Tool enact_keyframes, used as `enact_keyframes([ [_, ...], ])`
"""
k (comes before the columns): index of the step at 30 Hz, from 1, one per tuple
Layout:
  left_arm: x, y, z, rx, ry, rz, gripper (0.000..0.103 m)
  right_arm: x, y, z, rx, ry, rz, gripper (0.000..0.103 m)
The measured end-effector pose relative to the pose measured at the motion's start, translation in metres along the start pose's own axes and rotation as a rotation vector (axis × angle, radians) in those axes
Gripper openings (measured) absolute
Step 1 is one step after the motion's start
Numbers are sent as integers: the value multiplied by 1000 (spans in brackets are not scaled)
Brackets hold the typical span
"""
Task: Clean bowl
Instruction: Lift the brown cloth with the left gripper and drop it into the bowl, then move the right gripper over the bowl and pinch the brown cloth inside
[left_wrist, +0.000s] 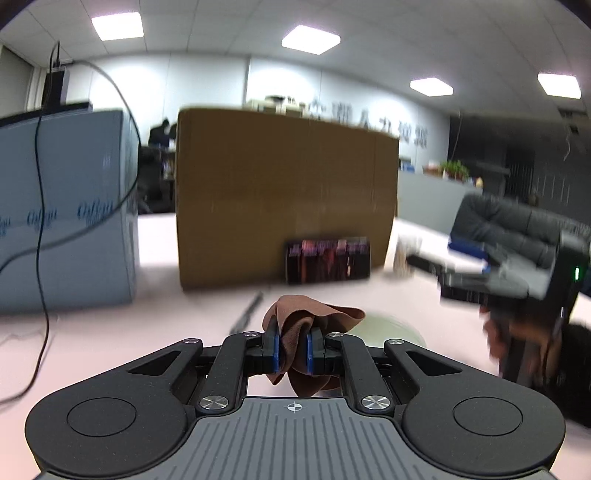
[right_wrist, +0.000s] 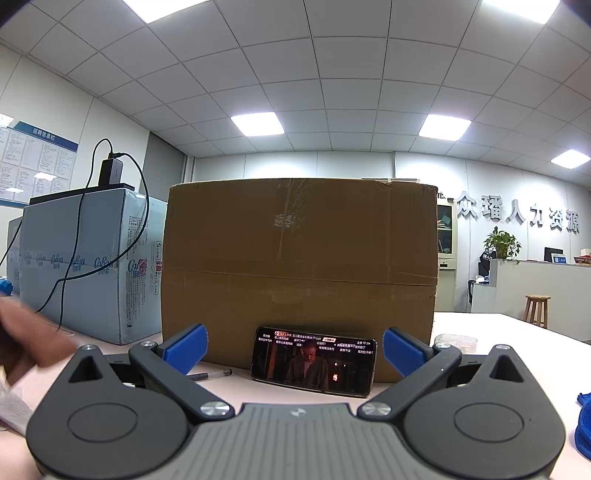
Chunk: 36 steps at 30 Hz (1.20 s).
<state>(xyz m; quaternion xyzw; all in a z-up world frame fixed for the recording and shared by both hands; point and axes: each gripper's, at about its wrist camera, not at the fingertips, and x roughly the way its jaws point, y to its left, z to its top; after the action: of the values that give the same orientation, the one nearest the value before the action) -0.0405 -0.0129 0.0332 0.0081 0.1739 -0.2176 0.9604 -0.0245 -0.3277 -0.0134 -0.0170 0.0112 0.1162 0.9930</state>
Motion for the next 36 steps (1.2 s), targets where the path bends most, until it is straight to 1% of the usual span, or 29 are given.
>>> enact_keyframes([
  [2, 2, 0, 9, -5, -36, 2, 12, 0, 0, 0, 1, 0, 3, 103],
  [4, 19, -5, 13, -7, -16, -36, 12, -1, 0, 0, 1, -2, 5, 103],
  [7, 41, -11, 10, 0, 42, -65, 12, -1, -2, 0, 4, -3, 8, 103],
  [9, 52, -14, 6, 1, 67, -72, 13, -1, -3, 1, 9, -3, 10, 103],
  [15, 70, -20, -4, 30, 105, -65, 14, -1, -5, 1, 17, 1, 19, 103],
  [18, 68, -18, -9, 38, 112, -62, 19, -1, -5, 1, 16, 0, 21, 103],
  [19, 68, -18, -9, 37, 110, -58, 22, -1, -5, 1, 16, 1, 20, 103],
  [21, 65, -18, -11, 37, 102, -60, 29, -1, -6, 1, 19, 3, 19, 103],
  [23, 62, -20, -11, 48, 90, -61, 47, 0, -6, 1, 24, 6, 17, 103],
  [27, 56, -27, -11, 81, 56, -60, 53, 0, -5, 1, 18, 7, 15, 103],
  [29, 53, -27, -13, 81, 46, -67, 69, 0, -4, 1, 12, 4, 14, 103],
  [30, 50, -27, -14, 83, 37, -64, 72, 0, -3, 1, 11, 5, 14, 103],
  [34, 40, -24, -15, 79, 3, -44, 75, 1, -4, 1, 12, 8, 14, 103],
  [36, 38, -22, -14, 70, -12, -42, 80, 1, -3, 1, 11, 8, 13, 103],
])
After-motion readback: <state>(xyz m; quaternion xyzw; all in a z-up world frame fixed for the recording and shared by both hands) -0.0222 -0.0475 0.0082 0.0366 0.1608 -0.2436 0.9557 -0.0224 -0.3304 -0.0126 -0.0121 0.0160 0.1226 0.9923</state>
